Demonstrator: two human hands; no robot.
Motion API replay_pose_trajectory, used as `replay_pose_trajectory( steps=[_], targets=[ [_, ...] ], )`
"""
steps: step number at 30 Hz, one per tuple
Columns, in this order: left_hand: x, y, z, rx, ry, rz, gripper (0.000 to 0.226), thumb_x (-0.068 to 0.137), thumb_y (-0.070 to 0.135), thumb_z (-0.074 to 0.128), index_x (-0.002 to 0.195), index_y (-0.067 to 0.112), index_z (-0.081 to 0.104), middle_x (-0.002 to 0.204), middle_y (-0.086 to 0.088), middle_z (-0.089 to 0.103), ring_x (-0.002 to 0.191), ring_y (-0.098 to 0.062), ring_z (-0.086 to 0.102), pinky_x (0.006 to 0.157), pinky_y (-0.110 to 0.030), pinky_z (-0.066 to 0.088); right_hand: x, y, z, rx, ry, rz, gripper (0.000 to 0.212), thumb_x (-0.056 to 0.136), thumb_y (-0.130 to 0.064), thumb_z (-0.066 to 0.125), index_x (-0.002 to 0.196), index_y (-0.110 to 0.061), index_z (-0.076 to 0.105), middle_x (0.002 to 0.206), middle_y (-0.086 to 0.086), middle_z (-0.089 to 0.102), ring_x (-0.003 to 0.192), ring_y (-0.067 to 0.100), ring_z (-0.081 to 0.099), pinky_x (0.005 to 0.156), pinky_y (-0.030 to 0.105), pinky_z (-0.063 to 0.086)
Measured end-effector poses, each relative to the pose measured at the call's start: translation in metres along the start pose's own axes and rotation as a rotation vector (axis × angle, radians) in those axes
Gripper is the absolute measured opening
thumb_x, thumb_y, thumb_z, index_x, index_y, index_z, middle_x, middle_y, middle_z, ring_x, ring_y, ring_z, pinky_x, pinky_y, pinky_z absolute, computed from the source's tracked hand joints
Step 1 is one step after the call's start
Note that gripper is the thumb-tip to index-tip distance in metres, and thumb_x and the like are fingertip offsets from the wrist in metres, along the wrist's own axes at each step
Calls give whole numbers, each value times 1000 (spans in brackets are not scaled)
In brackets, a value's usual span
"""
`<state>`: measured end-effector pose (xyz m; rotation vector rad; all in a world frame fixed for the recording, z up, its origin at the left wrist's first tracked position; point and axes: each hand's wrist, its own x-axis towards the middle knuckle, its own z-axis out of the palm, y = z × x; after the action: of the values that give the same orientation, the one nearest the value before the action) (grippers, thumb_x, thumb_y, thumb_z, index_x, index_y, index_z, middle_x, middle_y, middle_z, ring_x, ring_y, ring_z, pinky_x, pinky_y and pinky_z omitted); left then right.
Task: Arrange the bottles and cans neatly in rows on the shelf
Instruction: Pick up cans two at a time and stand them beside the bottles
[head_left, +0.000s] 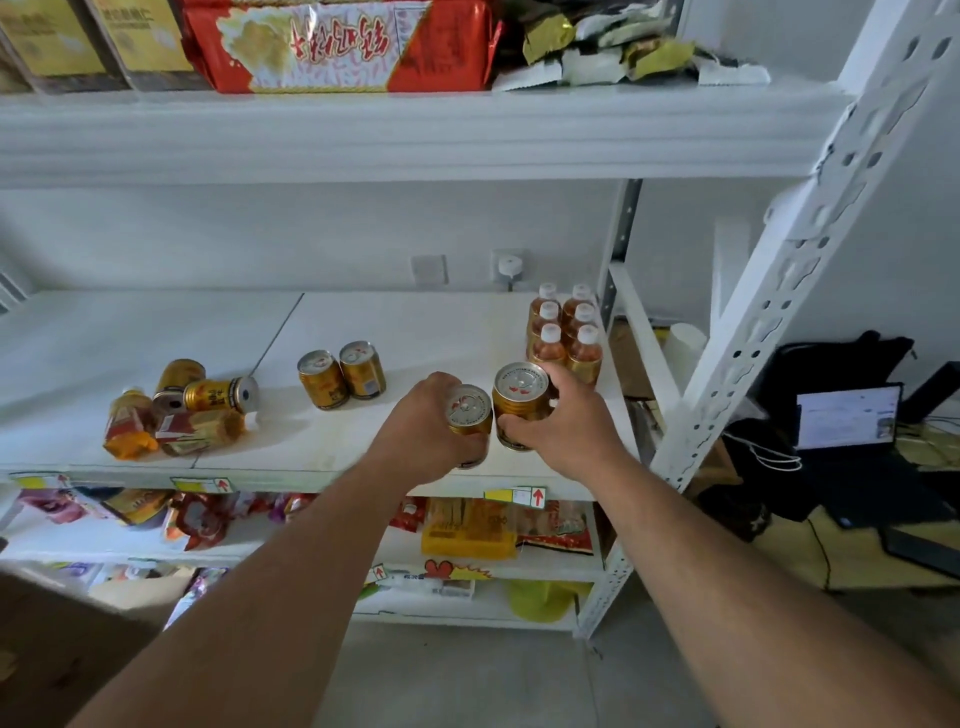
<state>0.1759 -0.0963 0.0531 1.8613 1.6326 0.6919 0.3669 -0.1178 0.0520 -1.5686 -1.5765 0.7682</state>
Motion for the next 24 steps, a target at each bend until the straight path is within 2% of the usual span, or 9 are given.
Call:
replay_pose_trajectory(
  steps=[3, 8, 12, 14, 17, 21, 24],
  targets=[
    [16, -1, 1, 16, -2, -9, 63, 58, 30, 86, 112, 24, 54, 97, 9, 64, 82, -5, 63, 61, -23, 50, 17, 5, 3, 6, -18, -1, 59, 74, -34, 87, 124, -33, 54, 106, -18, 58, 97, 3, 56, 71, 11, 39],
    [54, -15, -5, 43, 5, -14, 62, 61, 31, 86, 113, 24, 54, 101, 8, 61, 85, -7, 61, 66, -29, 55, 57, 11, 19, 8, -27, 23, 61, 72, -34, 88, 124, -30, 56, 110, -15, 64, 102, 8, 61, 82, 23, 50],
    [93, -30, -15, 58, -14, -31, 56, 62, 28, 85, 109, 24, 54, 97, 7, 61, 83, -10, 61, 68, -38, 59, 94, 12, 38, -26, -12, 47, 59, 71, -33, 88, 120, -30, 56, 109, -13, 63, 101, 10, 61, 81, 24, 50],
    [114, -40, -20, 58, -29, -27, 57, 63, 29, 86, 110, 25, 54, 98, 8, 61, 82, -7, 60, 63, -35, 59, 114, 13, 49, -47, 8, 59, 63, 69, -36, 89, 123, -29, 57, 113, -10, 64, 104, 13, 61, 87, 31, 53],
    [144, -53, -27, 45, -61, -27, 59, 64, 29, 86, 113, 28, 52, 99, 9, 59, 80, -4, 57, 53, -23, 49, 138, 14, 65, -75, 53, 90, 65, 68, -41, 87, 124, -31, 56, 112, -13, 63, 105, 15, 61, 91, 38, 53],
    [177, -68, -32, 37, -91, -10, 63, 60, 32, 86, 114, 29, 53, 101, 8, 61, 88, -11, 60, 57, -22, 47, 162, 13, 78, -51, 76, 113, 55, 72, -34, 87, 117, -32, 55, 105, -13, 62, 99, 12, 61, 76, 23, 47],
    [197, -76, -30, 43, -102, 6, 61, 60, 35, 86, 111, 30, 53, 100, 9, 61, 88, -11, 60, 62, -22, 45, 177, 17, 84, -32, 79, 133, 56, 72, -32, 87, 119, -27, 57, 107, -11, 65, 97, 11, 62, 73, 20, 46]
  ],
)
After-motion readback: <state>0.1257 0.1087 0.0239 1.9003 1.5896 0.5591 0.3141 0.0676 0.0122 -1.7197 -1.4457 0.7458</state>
